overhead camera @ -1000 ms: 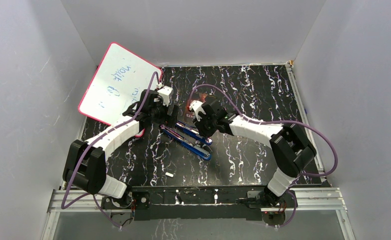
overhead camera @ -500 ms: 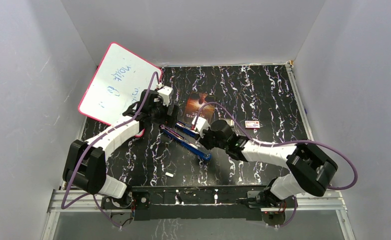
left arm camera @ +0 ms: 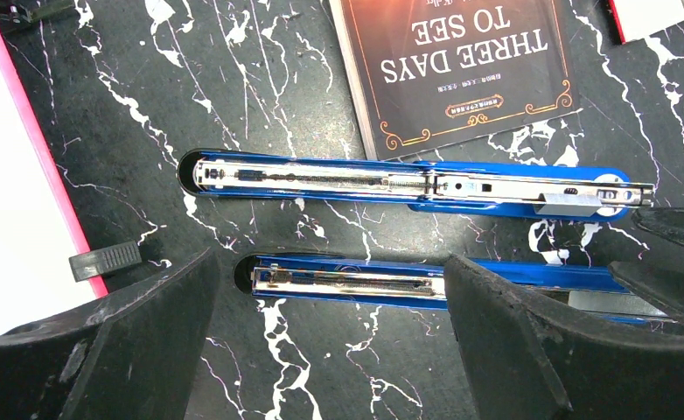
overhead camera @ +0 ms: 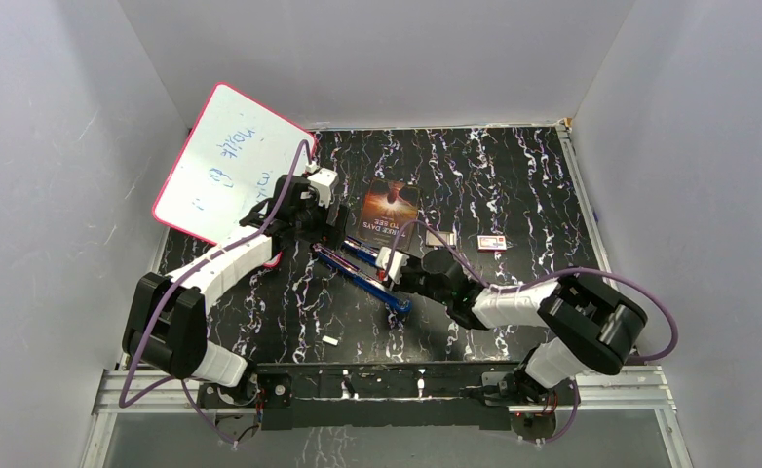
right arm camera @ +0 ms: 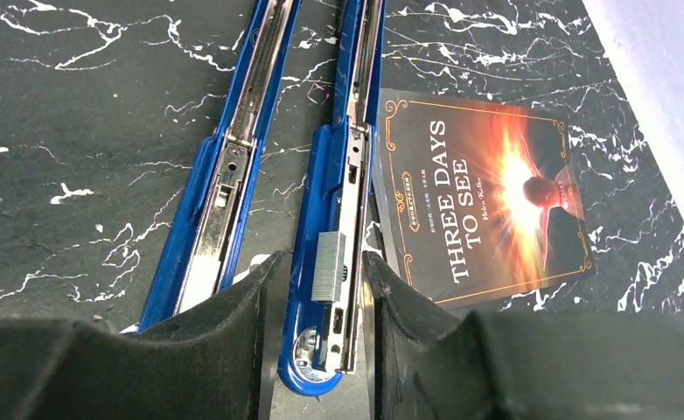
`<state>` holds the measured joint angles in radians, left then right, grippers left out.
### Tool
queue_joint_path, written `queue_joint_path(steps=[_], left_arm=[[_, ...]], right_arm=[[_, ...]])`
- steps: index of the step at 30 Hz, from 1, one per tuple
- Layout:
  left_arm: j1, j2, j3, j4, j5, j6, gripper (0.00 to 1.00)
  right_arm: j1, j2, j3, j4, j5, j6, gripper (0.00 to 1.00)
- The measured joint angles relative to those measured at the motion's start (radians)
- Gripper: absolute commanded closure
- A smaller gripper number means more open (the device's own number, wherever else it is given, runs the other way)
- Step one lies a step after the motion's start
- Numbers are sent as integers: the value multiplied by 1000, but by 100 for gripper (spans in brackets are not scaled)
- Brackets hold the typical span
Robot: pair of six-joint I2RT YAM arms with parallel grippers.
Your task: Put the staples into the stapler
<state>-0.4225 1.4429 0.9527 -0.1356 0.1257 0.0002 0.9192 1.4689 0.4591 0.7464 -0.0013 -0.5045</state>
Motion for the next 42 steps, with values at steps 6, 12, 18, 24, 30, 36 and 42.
queue_joint_path(steps=[6, 12, 18, 24, 30, 36, 42], left_arm=[[-3, 0, 0, 0, -6, 0, 2], [-3, 0, 0, 0, -7, 0, 2], [-3, 0, 0, 0, -8, 0, 2], [-5, 0, 0, 0, -8, 0, 2], [-5, 0, 0, 0, -10, 0, 2], [-6, 0, 0, 0, -11, 0, 2], [-7, 0, 0, 0, -11, 0, 2]], right_arm=[[4, 38, 2, 12, 8, -58, 56], [4, 70, 6, 3, 37, -95, 56], [4, 83, 24, -5, 55, -114, 56], [4, 106, 43, -21, 55, -136, 56], [6, 125, 56, -49, 62, -154, 56], [7, 146, 67, -59, 83, -172, 57], [12, 161, 82, -64, 102, -186, 60]])
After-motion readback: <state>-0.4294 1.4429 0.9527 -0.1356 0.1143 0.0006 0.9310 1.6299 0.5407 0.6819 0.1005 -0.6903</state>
